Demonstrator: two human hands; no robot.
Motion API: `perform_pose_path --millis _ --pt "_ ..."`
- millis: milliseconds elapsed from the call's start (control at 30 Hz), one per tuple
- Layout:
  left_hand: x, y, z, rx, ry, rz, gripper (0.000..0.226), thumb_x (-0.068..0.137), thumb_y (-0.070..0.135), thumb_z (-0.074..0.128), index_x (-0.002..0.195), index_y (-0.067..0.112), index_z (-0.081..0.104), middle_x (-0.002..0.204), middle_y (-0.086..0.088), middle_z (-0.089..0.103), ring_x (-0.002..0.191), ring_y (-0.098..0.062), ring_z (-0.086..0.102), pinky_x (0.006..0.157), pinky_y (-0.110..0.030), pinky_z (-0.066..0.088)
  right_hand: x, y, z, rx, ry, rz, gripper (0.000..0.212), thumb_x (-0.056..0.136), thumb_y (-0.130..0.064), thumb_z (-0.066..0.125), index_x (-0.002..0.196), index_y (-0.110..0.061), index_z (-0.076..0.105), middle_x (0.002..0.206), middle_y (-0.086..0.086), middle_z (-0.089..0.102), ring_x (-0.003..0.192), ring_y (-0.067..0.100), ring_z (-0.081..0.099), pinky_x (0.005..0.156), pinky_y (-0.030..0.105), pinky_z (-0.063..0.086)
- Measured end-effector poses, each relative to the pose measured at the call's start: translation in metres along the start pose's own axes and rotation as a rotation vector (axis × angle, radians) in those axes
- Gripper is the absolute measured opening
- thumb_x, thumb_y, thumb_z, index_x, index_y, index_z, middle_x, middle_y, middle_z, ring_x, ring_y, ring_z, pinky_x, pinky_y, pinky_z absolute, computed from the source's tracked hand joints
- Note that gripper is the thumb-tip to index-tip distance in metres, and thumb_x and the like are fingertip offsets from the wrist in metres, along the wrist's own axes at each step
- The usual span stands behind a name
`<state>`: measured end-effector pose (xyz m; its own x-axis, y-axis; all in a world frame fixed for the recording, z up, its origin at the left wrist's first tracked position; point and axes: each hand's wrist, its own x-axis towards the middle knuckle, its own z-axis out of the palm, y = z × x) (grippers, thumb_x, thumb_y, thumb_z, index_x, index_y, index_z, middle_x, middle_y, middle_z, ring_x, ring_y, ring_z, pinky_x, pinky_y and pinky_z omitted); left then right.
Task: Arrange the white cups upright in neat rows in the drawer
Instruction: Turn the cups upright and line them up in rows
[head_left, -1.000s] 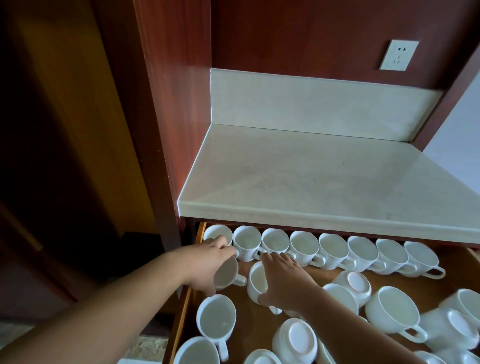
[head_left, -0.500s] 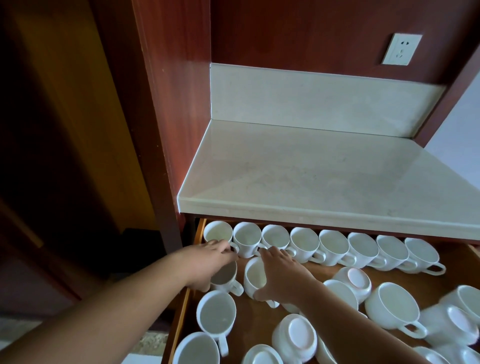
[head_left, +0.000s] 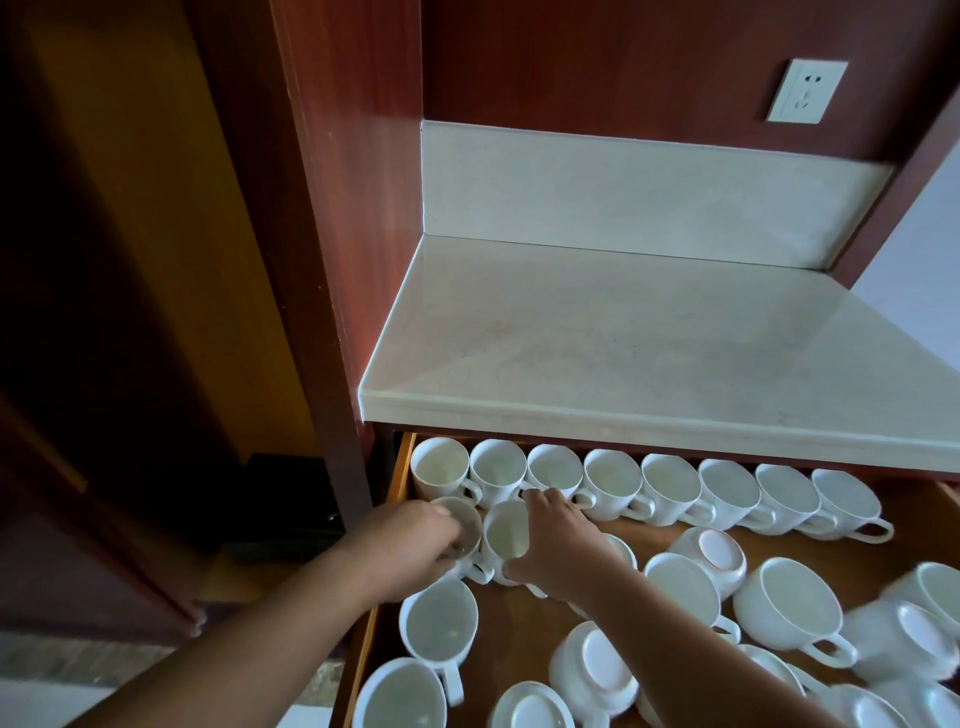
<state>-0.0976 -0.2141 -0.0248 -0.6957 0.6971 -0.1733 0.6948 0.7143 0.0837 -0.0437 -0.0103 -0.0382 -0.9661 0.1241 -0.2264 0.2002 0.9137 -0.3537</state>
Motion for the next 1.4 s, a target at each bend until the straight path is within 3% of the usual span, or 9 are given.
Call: perform_pose_path --millis 233,500,833,900,1000,1133,1267,1333,1400 --pt "0.003 0.000 0.009 0.215 0.022 0.088 0.010 0.099 0.019 0.057 0.099 0.024 0.066 0.089 0.000 0.067 0.081 -0.024 0.067 0.065 -0.038 0.056 0.001 -0.003 0.002 0.106 0.006 0.111 0.078 0.074 -0.038 0.083 0.136 -0.013 0.044 0.129 0.004 0.053 0.113 0.021 0.057 0.078 0.026 0.041" --pt "0.007 -0.008 0.018 0.191 0.080 0.057 0.018 0.100 0.020 0.054 0.114 0.025 0.064 0.100 -0.001 0.069 0.093 -0.028 0.067 0.072 -0.040 0.055 0.005 -0.008 0.005 0.161 0.071 0.115 0.076 0.072 -0.037 0.082 0.134 -0.015 0.042 0.121 -0.001 0.044 0.095 0.015 0.047 0.077 0.026 0.044" --pt "0.006 -0.004 0.017 0.031 0.120 0.004 0.011 0.100 0.032 0.053 0.102 0.026 0.062 0.099 0.004 0.066 0.093 -0.020 0.063 0.074 -0.038 0.054 0.005 0.003 -0.009 0.160 0.059 0.053 0.085 0.077 -0.048 0.078 0.145 -0.017 0.037 0.133 0.002 0.046 0.112 0.020 0.054 0.084 0.027 0.044" --pt "0.007 -0.001 0.013 -0.014 0.170 0.018 0.013 0.098 0.040 0.053 0.093 0.029 0.057 0.098 0.007 0.066 0.090 -0.016 0.063 0.072 -0.036 0.054 0.003 0.018 -0.031 0.150 0.079 0.060 0.069 0.084 -0.047 0.071 0.142 -0.020 0.045 0.136 -0.001 0.051 0.119 0.019 0.054 0.085 0.028 0.040" --pt "0.014 0.012 0.004 -0.105 0.257 0.027 0.020 0.098 0.046 0.051 0.104 0.031 0.064 0.106 0.012 0.065 0.096 -0.011 0.062 0.075 -0.030 0.051 0.000 0.050 -0.070 0.044 0.116 0.082 0.030 0.087 -0.039 0.065 0.112 -0.026 0.057 0.119 -0.003 0.058 0.104 0.016 0.056 0.079 0.029 0.043" --pt "0.034 0.051 -0.007 -0.273 0.227 0.102 0.032 0.098 0.044 0.057 0.127 0.032 0.064 0.123 0.014 0.062 0.113 -0.009 0.058 0.088 -0.029 0.048 -0.013 0.091 -0.086 -0.043 0.053 0.122 0.046 0.086 -0.040 0.066 0.129 -0.024 0.059 0.122 -0.003 0.062 0.109 0.019 0.059 0.081 0.030 0.046" --pt "0.055 0.096 -0.002 -0.246 0.098 0.175 0.046 0.096 0.042 0.062 0.139 0.033 0.053 0.132 0.011 0.051 0.118 -0.014 0.055 0.093 -0.034 0.049 -0.031 0.113 -0.083 -0.067 -0.041 0.054 0.016 0.088 -0.049 0.060 0.086 -0.033 0.061 0.082 -0.012 0.058 0.087 0.017 0.060 0.067 0.029 0.043" --pt "0.065 0.112 0.003 -0.270 0.073 0.174 0.049 0.095 0.036 0.064 0.142 0.032 0.051 0.137 0.011 0.048 0.121 -0.016 0.054 0.096 -0.035 0.049 -0.040 0.122 -0.083 -0.119 -0.106 0.014 0.018 0.086 -0.042 0.063 0.102 -0.035 0.063 0.098 -0.008 0.064 0.098 0.019 0.062 0.075 0.031 0.048" --pt "0.076 0.125 0.009 -0.315 0.073 0.160 0.052 0.093 0.031 0.065 0.143 0.037 0.050 0.141 0.013 0.044 0.122 -0.015 0.054 0.096 -0.034 0.048 -0.045 0.131 -0.082 -0.160 -0.150 -0.007 0.052 0.082 -0.036 0.066 0.132 -0.024 0.055 0.127 0.003 0.059 0.120 0.024 0.058 0.089 0.035 0.050"
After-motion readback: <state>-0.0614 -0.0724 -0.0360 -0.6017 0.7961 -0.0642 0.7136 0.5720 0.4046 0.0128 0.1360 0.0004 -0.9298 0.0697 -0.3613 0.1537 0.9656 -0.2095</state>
